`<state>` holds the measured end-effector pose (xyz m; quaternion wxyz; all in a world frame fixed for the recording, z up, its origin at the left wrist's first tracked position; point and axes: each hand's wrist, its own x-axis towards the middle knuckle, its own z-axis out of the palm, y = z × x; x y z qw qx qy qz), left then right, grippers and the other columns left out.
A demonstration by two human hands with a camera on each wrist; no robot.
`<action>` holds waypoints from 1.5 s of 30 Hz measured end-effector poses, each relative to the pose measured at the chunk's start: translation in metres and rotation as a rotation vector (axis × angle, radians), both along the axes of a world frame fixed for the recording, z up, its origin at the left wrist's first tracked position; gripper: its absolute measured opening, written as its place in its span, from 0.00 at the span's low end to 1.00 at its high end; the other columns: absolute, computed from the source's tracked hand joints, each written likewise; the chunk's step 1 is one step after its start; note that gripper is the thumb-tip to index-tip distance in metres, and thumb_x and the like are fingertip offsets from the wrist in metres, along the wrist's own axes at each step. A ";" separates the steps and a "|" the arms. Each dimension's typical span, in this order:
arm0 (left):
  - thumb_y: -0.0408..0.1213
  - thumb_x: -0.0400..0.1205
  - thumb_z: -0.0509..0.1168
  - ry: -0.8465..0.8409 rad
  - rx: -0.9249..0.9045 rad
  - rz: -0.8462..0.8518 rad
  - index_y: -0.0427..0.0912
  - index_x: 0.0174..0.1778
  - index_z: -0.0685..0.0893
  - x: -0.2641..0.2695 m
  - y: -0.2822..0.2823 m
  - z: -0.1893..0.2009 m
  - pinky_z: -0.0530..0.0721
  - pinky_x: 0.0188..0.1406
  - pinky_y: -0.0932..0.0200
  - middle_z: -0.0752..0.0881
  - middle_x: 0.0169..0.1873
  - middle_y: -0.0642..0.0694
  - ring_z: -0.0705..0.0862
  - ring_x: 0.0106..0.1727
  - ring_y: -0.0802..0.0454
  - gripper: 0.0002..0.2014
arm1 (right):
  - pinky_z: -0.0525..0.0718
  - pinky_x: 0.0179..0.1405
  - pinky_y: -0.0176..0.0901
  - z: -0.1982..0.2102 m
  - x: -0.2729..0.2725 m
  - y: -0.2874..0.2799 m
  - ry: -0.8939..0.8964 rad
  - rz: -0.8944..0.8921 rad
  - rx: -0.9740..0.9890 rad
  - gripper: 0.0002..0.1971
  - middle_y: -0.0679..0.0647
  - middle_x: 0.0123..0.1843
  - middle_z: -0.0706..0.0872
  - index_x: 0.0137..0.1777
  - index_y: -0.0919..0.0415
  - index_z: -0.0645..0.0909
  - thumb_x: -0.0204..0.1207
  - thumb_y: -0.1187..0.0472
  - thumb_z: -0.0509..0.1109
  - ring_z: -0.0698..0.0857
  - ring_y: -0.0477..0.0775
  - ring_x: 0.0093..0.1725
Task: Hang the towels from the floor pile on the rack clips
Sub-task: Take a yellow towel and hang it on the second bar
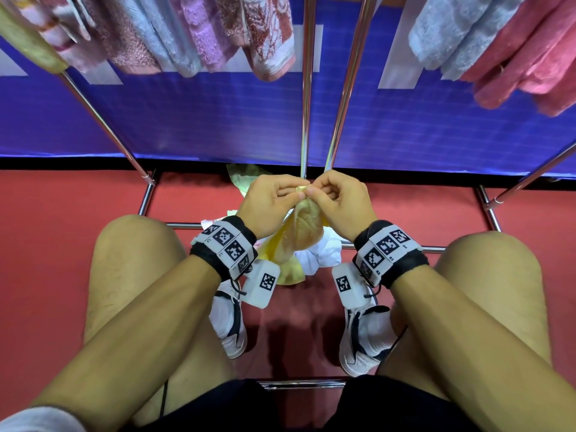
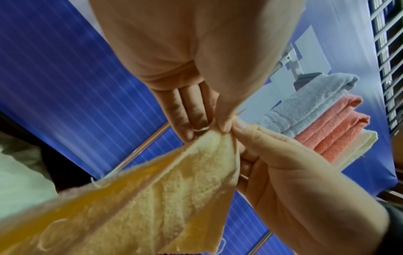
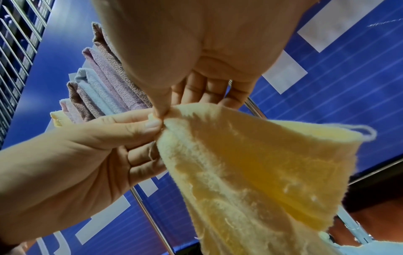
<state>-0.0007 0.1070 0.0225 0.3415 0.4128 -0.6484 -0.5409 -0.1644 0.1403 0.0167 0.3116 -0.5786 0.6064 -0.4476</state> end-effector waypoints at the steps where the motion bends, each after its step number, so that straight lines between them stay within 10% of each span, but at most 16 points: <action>1: 0.26 0.81 0.68 0.003 0.004 -0.004 0.40 0.56 0.89 0.001 0.000 0.000 0.86 0.62 0.40 0.92 0.51 0.41 0.91 0.55 0.46 0.11 | 0.82 0.35 0.38 0.000 0.000 0.000 0.005 0.006 0.008 0.07 0.51 0.33 0.87 0.38 0.56 0.84 0.75 0.58 0.76 0.79 0.48 0.31; 14: 0.25 0.83 0.66 0.030 0.040 -0.008 0.33 0.57 0.88 0.009 -0.001 0.010 0.89 0.48 0.59 0.93 0.41 0.49 0.91 0.44 0.56 0.09 | 0.81 0.37 0.46 -0.001 0.001 0.000 0.067 0.034 0.024 0.09 0.50 0.30 0.84 0.35 0.55 0.81 0.74 0.55 0.74 0.80 0.52 0.33; 21: 0.25 0.85 0.63 0.157 0.023 0.290 0.40 0.48 0.87 0.025 -0.018 0.023 0.88 0.38 0.60 0.88 0.31 0.49 0.86 0.36 0.55 0.08 | 0.71 0.45 0.49 0.001 0.000 0.003 0.516 0.203 0.177 0.12 0.50 0.32 0.80 0.37 0.56 0.79 0.78 0.51 0.70 0.77 0.56 0.38; 25: 0.31 0.83 0.66 0.126 -0.024 0.320 0.45 0.47 0.88 0.033 -0.020 0.017 0.83 0.35 0.58 0.83 0.32 0.41 0.80 0.36 0.48 0.07 | 0.56 0.44 0.45 0.001 0.000 0.003 0.630 0.087 0.007 0.23 0.43 0.26 0.67 0.28 0.48 0.59 0.78 0.56 0.70 0.73 0.57 0.40; 28: 0.30 0.84 0.65 0.097 -0.045 0.328 0.48 0.46 0.88 0.036 -0.021 0.014 0.77 0.31 0.61 0.82 0.27 0.49 0.75 0.31 0.51 0.09 | 0.55 0.44 0.44 0.004 -0.002 0.002 0.628 -0.015 -0.164 0.14 0.46 0.32 0.76 0.30 0.52 0.74 0.75 0.57 0.71 0.77 0.59 0.43; 37: 0.42 0.78 0.65 0.021 -0.079 0.372 0.55 0.43 0.89 0.035 -0.017 0.011 0.83 0.46 0.26 0.85 0.32 0.41 0.80 0.37 0.43 0.07 | 0.45 0.40 0.43 -0.002 -0.003 -0.005 0.778 -0.054 -0.160 0.05 0.52 0.35 0.80 0.37 0.56 0.88 0.74 0.60 0.76 0.79 0.62 0.42; 45: 0.48 0.76 0.64 0.026 -0.100 0.363 0.59 0.43 0.89 0.038 -0.018 0.008 0.82 0.43 0.25 0.82 0.30 0.41 0.77 0.36 0.42 0.08 | 0.60 0.58 0.52 -0.011 -0.011 -0.002 0.875 -0.019 0.135 0.09 0.50 0.72 0.76 0.47 0.54 0.90 0.78 0.53 0.70 0.65 0.57 0.76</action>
